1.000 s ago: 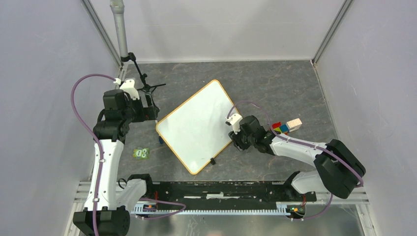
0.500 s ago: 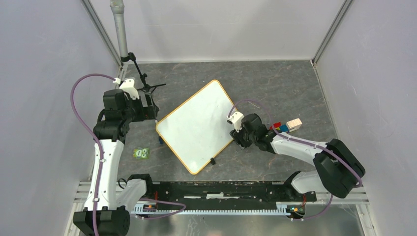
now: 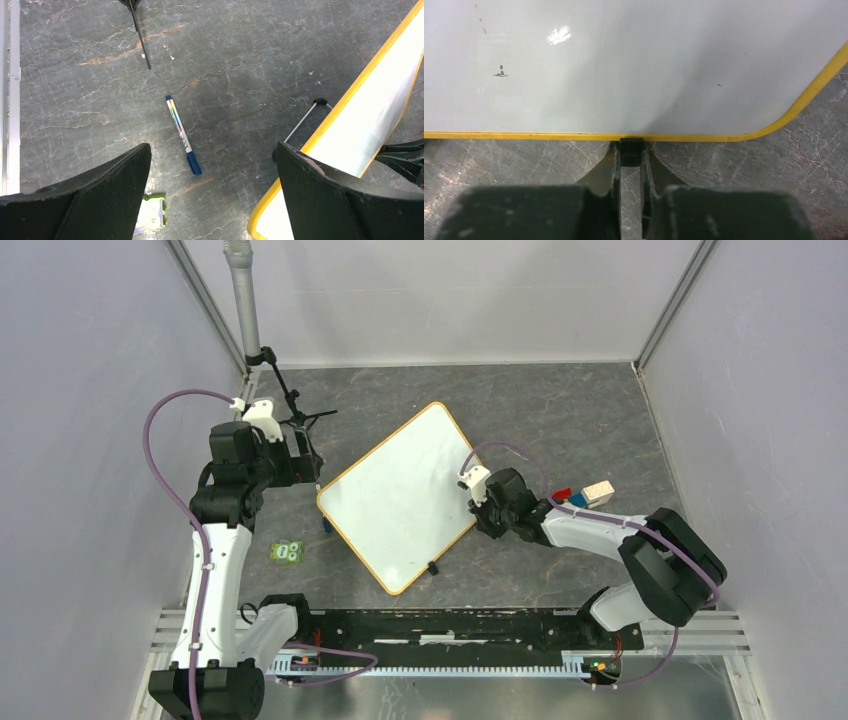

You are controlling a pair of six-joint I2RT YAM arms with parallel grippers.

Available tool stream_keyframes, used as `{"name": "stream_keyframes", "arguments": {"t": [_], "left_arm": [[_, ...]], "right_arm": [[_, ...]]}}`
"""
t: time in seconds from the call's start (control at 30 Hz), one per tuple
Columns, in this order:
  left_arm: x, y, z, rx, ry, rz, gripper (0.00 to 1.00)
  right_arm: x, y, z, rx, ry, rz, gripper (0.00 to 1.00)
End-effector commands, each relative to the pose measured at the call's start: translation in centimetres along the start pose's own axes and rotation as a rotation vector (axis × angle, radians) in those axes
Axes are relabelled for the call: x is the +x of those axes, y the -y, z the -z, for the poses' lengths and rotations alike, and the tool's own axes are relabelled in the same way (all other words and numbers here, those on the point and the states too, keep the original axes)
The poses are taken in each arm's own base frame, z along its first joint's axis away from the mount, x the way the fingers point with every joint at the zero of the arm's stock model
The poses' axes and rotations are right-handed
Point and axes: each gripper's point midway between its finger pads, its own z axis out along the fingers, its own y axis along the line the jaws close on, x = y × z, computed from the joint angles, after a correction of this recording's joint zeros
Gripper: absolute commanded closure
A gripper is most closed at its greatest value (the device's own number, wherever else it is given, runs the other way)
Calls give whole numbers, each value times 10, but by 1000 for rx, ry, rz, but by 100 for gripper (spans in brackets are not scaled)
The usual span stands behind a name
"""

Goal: Write a sentence on the whiteboard
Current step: Adjust the whiteboard stand at the center of the board.

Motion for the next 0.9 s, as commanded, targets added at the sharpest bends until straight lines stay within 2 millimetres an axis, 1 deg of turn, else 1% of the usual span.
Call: {"name": "stream_keyframes", "arguments": {"t": [0.0,0.03,0.13,0.23,0.33,0.5,0.6,0.77,0.83,0.87], "left_arm": [[-11,1,-1,-1,40,48,0],[-10,1,-1,-1,39,47,0],[-11,1,-2,-2,37,43,0],[-11,1,-3,-1,35,41,0],[-10,1,-5,-1,30,42,0],[-10,0,-7,-1,25,47,0],[-10,0,-7,-5,25,46,0],[-8,-1,-8,-6,20,44,0],[-5,-1,-8,-5,7,31,0],[-3,-2,-8,-5,-5,23,0]], "right_arm": [[-17,8,5,41,53,-9,97],[-12,9,7,49,46,-11,100],[4,14,13,62,24,-36,100],[24,25,20,103,-17,-74,100],[42,31,26,134,-55,-146,100],[54,41,37,198,-43,-209,100],[54,44,42,218,-43,-251,100],[57,36,46,186,-71,-292,99],[56,29,46,143,-65,-282,81],[54,27,46,128,-61,-275,68]]}}
